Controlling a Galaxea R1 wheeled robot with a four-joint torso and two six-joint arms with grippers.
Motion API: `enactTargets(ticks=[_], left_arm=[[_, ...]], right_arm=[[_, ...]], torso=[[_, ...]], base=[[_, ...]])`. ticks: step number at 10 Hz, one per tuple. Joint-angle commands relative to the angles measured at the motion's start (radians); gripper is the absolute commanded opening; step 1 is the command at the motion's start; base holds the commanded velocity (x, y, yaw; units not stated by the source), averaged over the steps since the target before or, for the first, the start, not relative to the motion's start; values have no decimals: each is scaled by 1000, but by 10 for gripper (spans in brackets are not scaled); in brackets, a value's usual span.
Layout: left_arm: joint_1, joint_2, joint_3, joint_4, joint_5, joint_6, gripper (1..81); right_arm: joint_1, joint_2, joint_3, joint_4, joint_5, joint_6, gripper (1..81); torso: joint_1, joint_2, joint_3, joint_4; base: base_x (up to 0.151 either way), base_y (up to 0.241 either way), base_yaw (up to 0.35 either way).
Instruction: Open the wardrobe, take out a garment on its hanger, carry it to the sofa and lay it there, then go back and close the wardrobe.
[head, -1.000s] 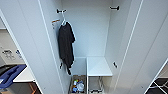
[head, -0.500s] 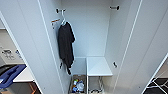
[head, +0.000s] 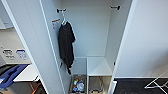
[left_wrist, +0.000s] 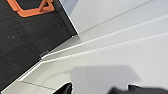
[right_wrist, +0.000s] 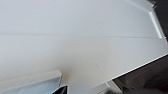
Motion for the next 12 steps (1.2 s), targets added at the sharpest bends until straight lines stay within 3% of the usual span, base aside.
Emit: enactTargets(ticks=[1, 3, 6, 8, 10, 12], left_arm=[[-144, 232, 80, 306, 124, -9, 811], [-110, 289, 97, 434, 196, -4, 811], [46, 265, 57, 596, 188, 7, 811], [184, 277, 20, 766, 185, 8, 811], [329, 341, -62, 973, 184, 7, 811], [465, 430, -199, 1095, 176, 5, 811]], right_arm=[[87, 36, 33, -122, 3, -2, 811], [78, 100, 18, -221, -28, 1, 811], [5, 129, -62, -322, -50, 1, 811], [-58, 155, -123, -412, -91, -1, 811], [-133, 203, -209, -523, -149, -1, 811], [-229, 272, -341, -612, -188, -8, 811]], torso=[[0, 0, 0, 0], [0, 0, 0, 0], [1, 0, 0, 0], [1, 0, 0, 0], [1, 0, 0, 0], [1, 0, 0, 0]], base=[[0, 0, 0], [0, 0, 0], [0, 0, 0], [0, 0, 0], [0, 0, 0], [0, 0, 0]])
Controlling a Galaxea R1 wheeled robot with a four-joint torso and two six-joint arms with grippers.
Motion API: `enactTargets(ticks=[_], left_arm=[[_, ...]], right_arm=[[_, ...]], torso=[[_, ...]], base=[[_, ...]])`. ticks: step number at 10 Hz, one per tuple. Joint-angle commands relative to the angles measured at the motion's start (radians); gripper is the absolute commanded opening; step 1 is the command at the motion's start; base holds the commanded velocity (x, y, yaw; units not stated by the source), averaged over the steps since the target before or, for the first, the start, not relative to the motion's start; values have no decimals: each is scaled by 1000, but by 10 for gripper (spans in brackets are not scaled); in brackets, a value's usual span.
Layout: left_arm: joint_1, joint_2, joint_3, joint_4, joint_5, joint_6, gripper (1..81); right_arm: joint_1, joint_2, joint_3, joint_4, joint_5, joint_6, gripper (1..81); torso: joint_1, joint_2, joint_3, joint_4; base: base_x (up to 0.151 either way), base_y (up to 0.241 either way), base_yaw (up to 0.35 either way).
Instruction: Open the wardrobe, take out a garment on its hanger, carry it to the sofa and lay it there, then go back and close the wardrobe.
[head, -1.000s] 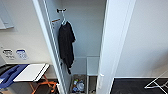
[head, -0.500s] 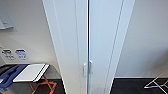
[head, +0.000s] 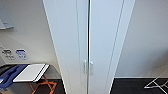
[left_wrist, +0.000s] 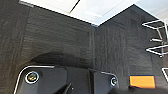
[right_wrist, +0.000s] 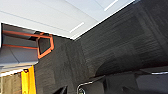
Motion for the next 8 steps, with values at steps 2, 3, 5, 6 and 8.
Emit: enactTargets(ticks=[2, 3, 5, 6, 8], left_arm=[[166, 178, -288, 296, -71, 2, 811], [192, 212, -367, 295, -138, 1, 811], [238, 268, -468, 299, -187, 2, 811], [256, 283, -499, 298, -187, 2, 811], [287, 294, -519, 292, -181, 1, 811]], right_arm=[[-90, 145, -253, -180, -60, -9, 811], [-132, 177, -315, -207, -52, -9, 811], [-194, 214, -388, -249, -48, -9, 811], [-221, 227, -425, -258, -48, -10, 811], [-279, 256, -509, -286, -48, -18, 811]], torso=[[0, 0, 0, 0], [0, 0, 0, 0], [-1, 0, 0, 0], [-1, 0, 1, 0], [-1, 0, 1, 0]], base=[[0, 0, 0], [0, 0, 0], [0, 0, 0], [0, 0, 0], [0, 0, 0]])
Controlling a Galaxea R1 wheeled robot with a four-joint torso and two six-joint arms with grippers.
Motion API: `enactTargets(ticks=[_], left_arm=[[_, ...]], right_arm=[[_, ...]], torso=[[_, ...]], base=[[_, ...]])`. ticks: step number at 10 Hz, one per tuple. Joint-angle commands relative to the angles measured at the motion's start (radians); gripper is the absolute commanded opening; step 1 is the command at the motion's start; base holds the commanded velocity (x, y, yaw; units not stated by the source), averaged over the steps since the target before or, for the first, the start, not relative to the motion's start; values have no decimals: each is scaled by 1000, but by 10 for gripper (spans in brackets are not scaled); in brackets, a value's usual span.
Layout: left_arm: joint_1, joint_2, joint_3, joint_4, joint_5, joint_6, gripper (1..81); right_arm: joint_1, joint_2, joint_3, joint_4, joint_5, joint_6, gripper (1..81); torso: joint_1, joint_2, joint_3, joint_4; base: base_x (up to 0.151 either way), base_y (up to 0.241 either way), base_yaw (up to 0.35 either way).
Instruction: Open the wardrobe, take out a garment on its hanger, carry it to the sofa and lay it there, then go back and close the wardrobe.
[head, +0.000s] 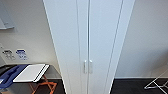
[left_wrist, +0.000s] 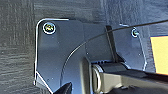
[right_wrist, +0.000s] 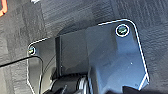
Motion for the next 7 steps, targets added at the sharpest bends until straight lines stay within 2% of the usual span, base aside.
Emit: enactTargets(ticks=[1, 3, 5, 7], left_arm=[[17, 51, -13, 39, -3, 1, 811], [18, 77, -13, 43, 31, 1, 811], [23, 111, -13, 43, 103, 1, 811], [44, 113, -13, 45, 109, 2, 811]], right_arm=[[-22, 57, -93, -87, -27, -20, 811], [-71, 89, -161, -124, -25, -29, 811], [-98, 96, -170, -147, -24, -29, 811], [-120, 99, -167, -164, -16, -34, 811]], torso=[[0, 0, 0, 0], [-1, 0, 1, 0], [-1, -1, 2, 0], [-2, -2, 2, 0]], base=[[0, 0, 0], [0, 0, 0], [0, 0, 0], [0, 0, 0]])
